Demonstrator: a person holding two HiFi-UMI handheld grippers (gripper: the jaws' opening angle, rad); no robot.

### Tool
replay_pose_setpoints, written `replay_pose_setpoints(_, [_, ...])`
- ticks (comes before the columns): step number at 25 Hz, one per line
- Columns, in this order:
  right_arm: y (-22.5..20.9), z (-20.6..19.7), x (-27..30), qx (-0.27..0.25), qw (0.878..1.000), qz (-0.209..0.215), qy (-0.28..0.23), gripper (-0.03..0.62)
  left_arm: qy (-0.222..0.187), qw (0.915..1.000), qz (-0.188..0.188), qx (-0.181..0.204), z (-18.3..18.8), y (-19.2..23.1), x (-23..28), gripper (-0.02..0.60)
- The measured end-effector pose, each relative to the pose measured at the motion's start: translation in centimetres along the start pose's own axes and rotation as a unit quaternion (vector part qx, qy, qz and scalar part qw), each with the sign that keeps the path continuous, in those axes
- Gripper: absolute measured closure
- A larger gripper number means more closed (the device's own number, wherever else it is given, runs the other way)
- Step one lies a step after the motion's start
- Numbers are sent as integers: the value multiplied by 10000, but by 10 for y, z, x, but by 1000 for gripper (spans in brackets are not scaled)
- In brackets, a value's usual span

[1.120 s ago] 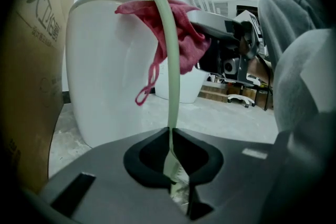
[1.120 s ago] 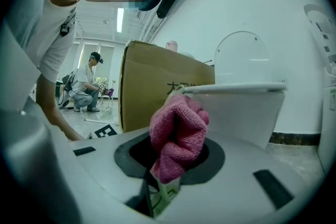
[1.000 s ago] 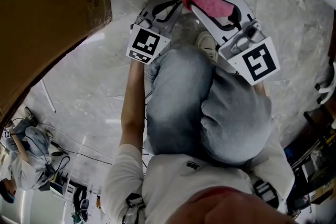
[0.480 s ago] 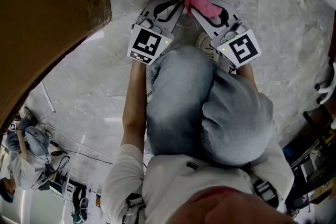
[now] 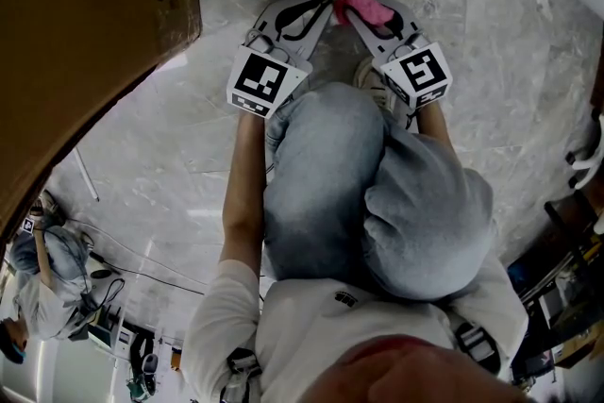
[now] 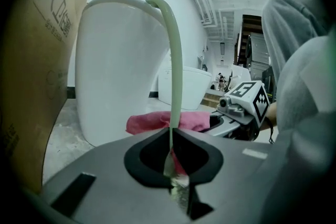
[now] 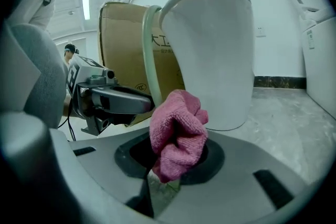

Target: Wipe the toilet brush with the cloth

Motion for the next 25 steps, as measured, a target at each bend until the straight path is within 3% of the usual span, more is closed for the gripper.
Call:
replay_pose_setpoints(9, [-3, 5, -21, 209, 9991, -295, -236, 517, -89, 9995, 298, -91, 2, 8, -18, 565])
replay_pose_setpoints(25, [-6, 12, -23, 219, 9986, -377, -287, 517, -116, 9984, 507, -221, -2, 13, -26, 565])
Point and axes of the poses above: the fingertips, and each gripper's own axes: x forward along the fingers, y to its left, z out of its top, the point moved 10 cm from there along -x, backward along the fingers, and after that the axes turned 5 degrees about z, right-handed, at the moved point
